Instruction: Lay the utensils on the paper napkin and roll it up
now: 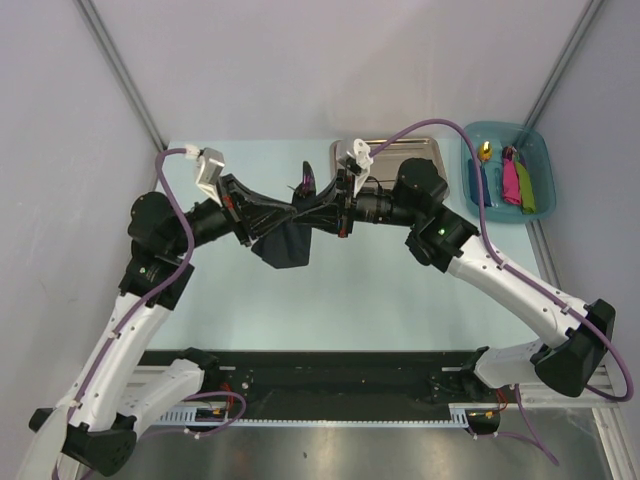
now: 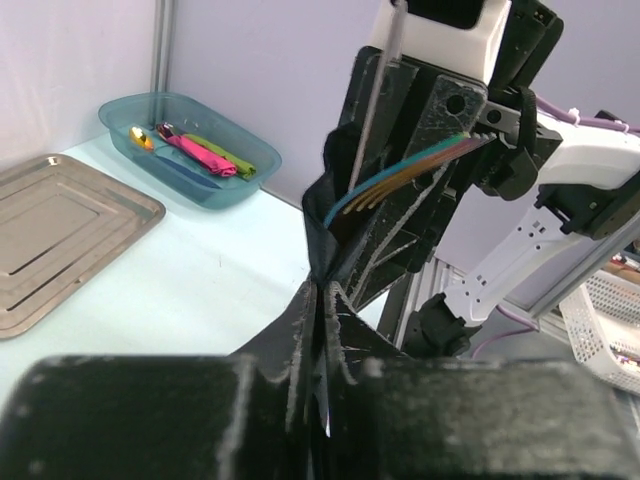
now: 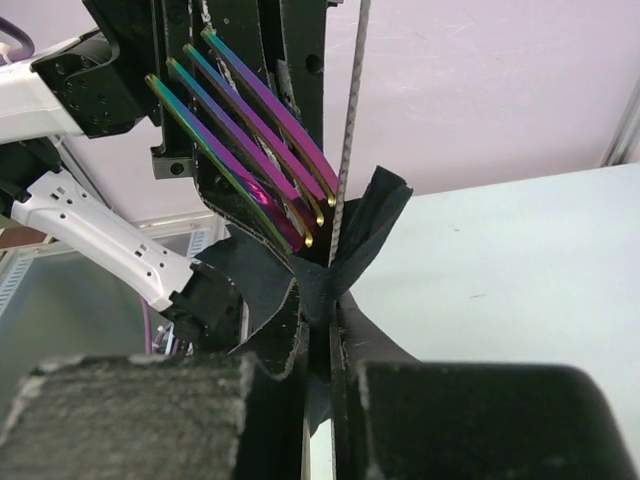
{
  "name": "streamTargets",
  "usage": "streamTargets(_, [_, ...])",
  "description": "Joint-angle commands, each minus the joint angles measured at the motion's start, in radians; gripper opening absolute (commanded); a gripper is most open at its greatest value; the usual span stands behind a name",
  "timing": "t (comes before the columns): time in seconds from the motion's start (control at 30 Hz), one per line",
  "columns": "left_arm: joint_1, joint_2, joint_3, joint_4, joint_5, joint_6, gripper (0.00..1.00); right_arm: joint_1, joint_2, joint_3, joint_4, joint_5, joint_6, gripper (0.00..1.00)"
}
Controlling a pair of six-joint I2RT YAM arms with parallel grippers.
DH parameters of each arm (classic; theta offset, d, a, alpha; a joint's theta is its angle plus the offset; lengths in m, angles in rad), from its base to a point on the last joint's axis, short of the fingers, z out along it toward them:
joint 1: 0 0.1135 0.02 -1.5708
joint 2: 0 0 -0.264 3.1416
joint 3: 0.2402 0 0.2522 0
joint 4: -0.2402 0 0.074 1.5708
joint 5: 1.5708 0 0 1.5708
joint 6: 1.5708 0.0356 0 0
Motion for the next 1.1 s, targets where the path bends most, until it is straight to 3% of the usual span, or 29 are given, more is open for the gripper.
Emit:
streamTargets(0.0, [0.011, -0.025, 0.036, 0.051, 0.002, -0.041, 0.29, 0.008, 0.011, 0.034, 0.033, -0.025, -0.014, 0.00])
streamTargets(0.07, [0.057, -0.029, 0.039, 0.048, 0.022, -0.055, 0.56, 0.000, 0.010, 0.034, 0.042, -0.031, 0.008, 0.00])
streamTargets(0.1, [0.078, -0.031, 0.042, 0.042, 0.028, -0.072, 0.60, -0.012, 0.010, 0.034, 0.046, -0.034, 0.021, 0.00])
streamTargets(0.23, [0.239, -0.049, 0.031, 0.046, 0.118, -0.112, 0.70, -0.078, 0.022, 0.031, 0.097, -0.038, 0.158, 0.00])
streamTargets(0.4, [0.244, -0.115, -0.007, -0.122, 0.163, 0.090, 0.84, -0.147, 0.029, -0.008, 0.212, -0.064, 0.379, 0.00])
streamTargets(0.6, [0.220, -0.124, -0.070, -0.147, 0.160, 0.120, 0.90, -0.155, 0.037, -0.020, 0.266, -0.077, 0.468, 0.00])
streamTargets(0.7, [0.208, -0.095, -0.081, -0.164, 0.126, 0.101, 0.81, -0.155, 0.036, -0.023, 0.321, -0.103, 0.517, 0.00])
streamTargets(0.8, [0.208, -0.063, -0.101, -0.139, 0.111, 0.045, 0.59, -0.153, 0.033, -0.029, 0.365, -0.126, 0.552, 0.00])
streamTargets(0.83, [0.209, -0.057, -0.114, -0.110, 0.108, 0.025, 0.45, -0.152, 0.030, -0.031, 0.369, -0.137, 0.557, 0.00])
streamTargets(0.9, [0.209, -0.034, -0.128, -0.075, 0.123, -0.032, 0.33, -0.149, 0.028, -0.032, 0.381, -0.146, 0.574, 0.00])
streamTargets(1.03, [0.209, 0.010, -0.217, 0.173, 0.225, -0.205, 0.00, -0.145, 0.022, -0.034, 0.410, -0.166, 0.615, 0.00])
streamTargets(1.07, [0.209, 0.018, -0.237, 0.224, 0.241, -0.300, 0.00, -0.144, 0.020, -0.034, 0.416, -0.166, 0.623, 0.00])
